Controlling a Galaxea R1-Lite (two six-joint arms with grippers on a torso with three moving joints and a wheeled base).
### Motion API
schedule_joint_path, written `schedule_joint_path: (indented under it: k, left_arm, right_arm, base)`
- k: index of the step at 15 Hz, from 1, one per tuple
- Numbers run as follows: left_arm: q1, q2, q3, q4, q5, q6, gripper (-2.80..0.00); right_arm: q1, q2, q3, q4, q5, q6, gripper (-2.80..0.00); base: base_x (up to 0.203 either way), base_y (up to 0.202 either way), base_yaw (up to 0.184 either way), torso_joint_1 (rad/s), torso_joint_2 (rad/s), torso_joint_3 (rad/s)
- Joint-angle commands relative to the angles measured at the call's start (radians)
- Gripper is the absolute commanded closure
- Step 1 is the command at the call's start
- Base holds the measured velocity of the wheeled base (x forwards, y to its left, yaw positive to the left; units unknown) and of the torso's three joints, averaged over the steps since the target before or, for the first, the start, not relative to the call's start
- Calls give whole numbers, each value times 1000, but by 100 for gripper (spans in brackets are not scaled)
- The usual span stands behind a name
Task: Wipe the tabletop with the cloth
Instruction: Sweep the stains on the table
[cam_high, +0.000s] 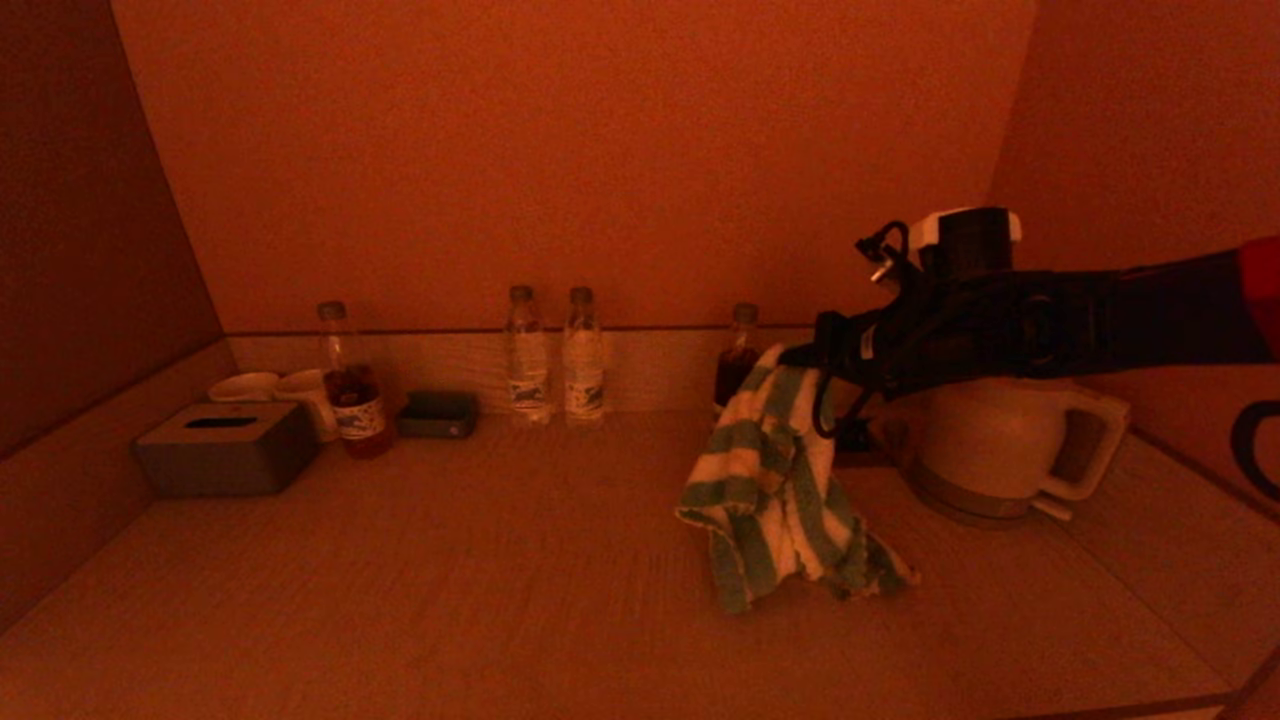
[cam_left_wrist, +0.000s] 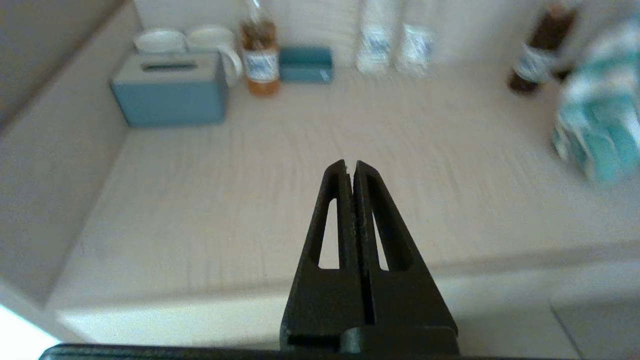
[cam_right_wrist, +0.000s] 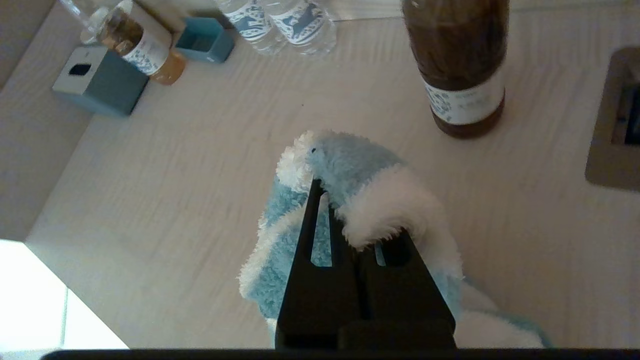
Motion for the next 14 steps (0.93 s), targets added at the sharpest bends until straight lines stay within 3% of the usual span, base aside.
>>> schedule_joint_path:
  k: [1,4,10,12,14]
  left_arm:
    - [0,-171,25,64,-7,4,0]
    - [-33,-271,58,135,-14,15,0]
    - [-38,-334,147,131,2,18,0]
    - [-38,-433,250,53,5,21,0]
    - [-39,-477,336,-106,15,21,0]
  right_arm:
    - [1,-19,1,39,-15,11,0]
    - [1,-36,13,55,-24,11,0]
    - [1,-26,12,51,-23,10,0]
    - [1,-22,9,45,-16,10,0]
    - [3,-17,6,44,-15,7,0]
  base:
    - [0,0,0,0,0,0]
    - [0,0,0,0,0,0]
    - [0,0,0,0,0,0]
    - [0,0,0,0,0,0]
    - [0,0,0,0,0,0]
